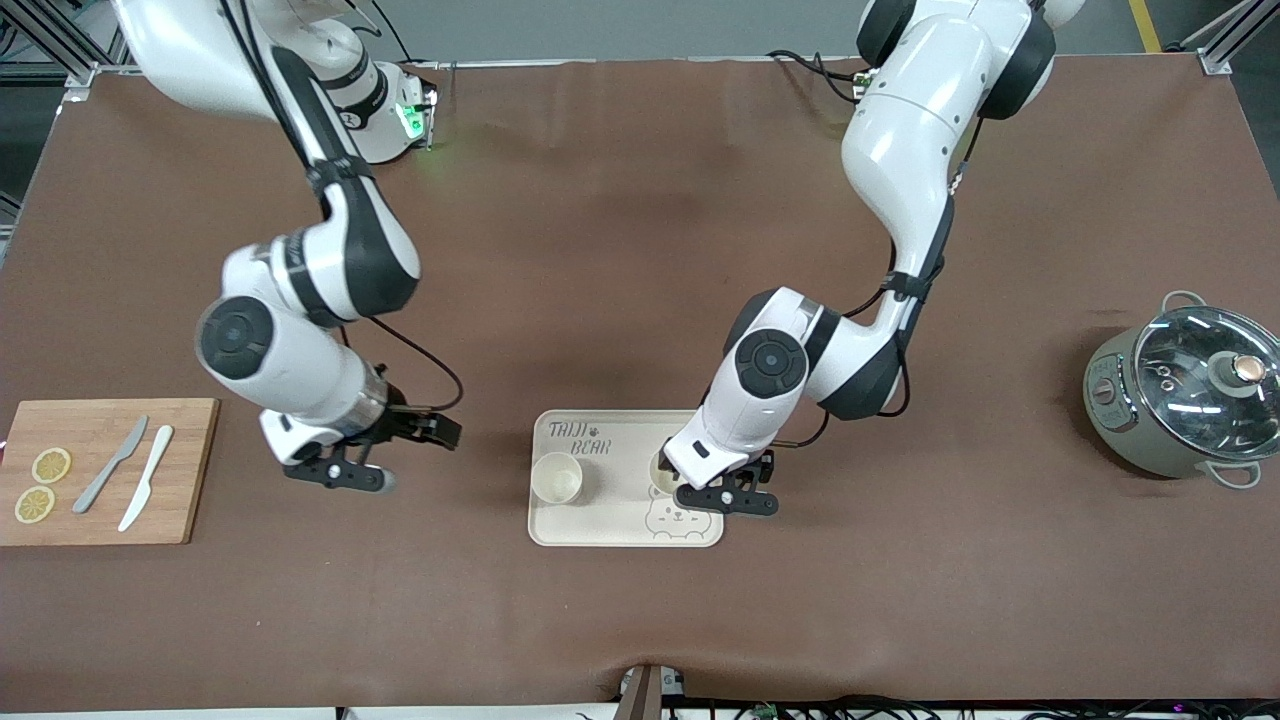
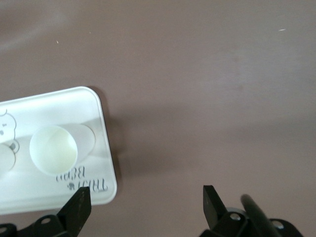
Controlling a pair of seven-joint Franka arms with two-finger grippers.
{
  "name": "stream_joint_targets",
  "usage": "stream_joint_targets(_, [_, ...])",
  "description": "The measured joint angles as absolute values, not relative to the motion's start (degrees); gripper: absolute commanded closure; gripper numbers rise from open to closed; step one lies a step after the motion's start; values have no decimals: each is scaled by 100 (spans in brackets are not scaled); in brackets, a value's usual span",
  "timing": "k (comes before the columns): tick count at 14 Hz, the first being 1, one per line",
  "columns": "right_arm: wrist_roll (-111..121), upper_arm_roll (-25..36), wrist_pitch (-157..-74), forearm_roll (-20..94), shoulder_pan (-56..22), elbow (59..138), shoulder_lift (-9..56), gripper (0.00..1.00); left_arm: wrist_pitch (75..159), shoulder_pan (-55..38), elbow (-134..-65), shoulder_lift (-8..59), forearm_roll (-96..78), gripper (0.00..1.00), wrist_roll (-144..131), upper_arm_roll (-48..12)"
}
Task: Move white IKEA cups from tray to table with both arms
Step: 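Lower both open grippers around the two white cups on the tray, then close both grippers on the rims of the white cups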
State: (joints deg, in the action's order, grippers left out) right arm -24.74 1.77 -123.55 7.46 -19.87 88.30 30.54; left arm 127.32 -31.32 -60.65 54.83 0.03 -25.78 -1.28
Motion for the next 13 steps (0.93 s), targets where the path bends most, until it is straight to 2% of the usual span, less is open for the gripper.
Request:
stream_joint_targets(6, [-3163, 176, -13162, 746, -2578, 8619, 3860, 0, 12760, -3143, -6074, 5754, 3, 0, -2586, -118])
stream_joint_targets(7, [-3274, 177, -13258, 746, -2683, 8576, 3946, 0, 12771, -3148, -6074, 5803, 3, 32, -2586, -118])
stream_joint_targets(8, [-3349, 178, -13332, 746, -2764, 8557, 4018, 0, 12791, -3154, -6074, 5835, 2, 99, -2623, -119])
stream_joint_targets(13, [-3391, 232, -13640, 744, -2829, 8455, 4263, 0, 12816, -3192, -6067, 5851, -14, 100, -3186, -119])
